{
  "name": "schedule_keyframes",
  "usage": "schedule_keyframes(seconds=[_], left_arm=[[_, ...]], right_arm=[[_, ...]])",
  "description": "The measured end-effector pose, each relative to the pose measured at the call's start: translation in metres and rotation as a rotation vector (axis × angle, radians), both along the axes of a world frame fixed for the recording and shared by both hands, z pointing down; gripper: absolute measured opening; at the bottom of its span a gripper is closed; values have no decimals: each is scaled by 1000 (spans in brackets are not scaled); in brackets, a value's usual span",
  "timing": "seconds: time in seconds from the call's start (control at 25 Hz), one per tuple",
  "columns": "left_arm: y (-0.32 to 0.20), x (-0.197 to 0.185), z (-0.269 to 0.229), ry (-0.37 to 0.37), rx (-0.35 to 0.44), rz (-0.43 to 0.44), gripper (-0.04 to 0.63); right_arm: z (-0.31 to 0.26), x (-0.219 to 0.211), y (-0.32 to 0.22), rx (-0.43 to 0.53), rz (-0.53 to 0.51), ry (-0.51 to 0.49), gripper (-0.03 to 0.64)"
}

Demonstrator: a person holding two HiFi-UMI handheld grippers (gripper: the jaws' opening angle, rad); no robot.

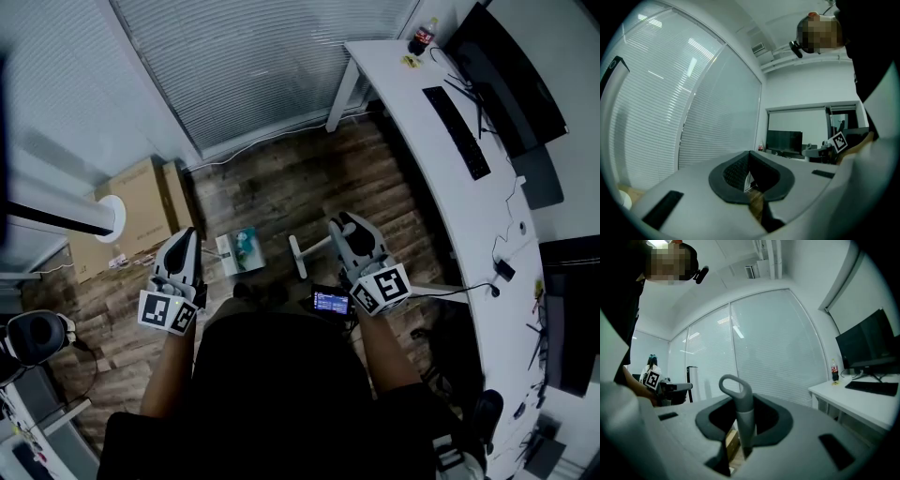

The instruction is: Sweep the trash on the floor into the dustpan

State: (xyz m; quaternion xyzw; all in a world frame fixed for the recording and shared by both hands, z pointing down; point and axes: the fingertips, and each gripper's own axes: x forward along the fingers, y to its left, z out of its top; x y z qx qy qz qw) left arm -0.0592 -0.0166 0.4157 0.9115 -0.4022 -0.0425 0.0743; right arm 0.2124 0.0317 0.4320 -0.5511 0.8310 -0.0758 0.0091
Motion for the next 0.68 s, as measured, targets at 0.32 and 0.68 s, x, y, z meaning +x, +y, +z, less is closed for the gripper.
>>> schedule_keyframes(seconds=[0.32,0.68], left_arm=[[2,0,3,-21,-20,28,-3],[5,6,6,-65,-6,58,-3]], right_arm=[[3,11,-2,-15,35,-24,86],[3,13,-9,0,37,-44,86]])
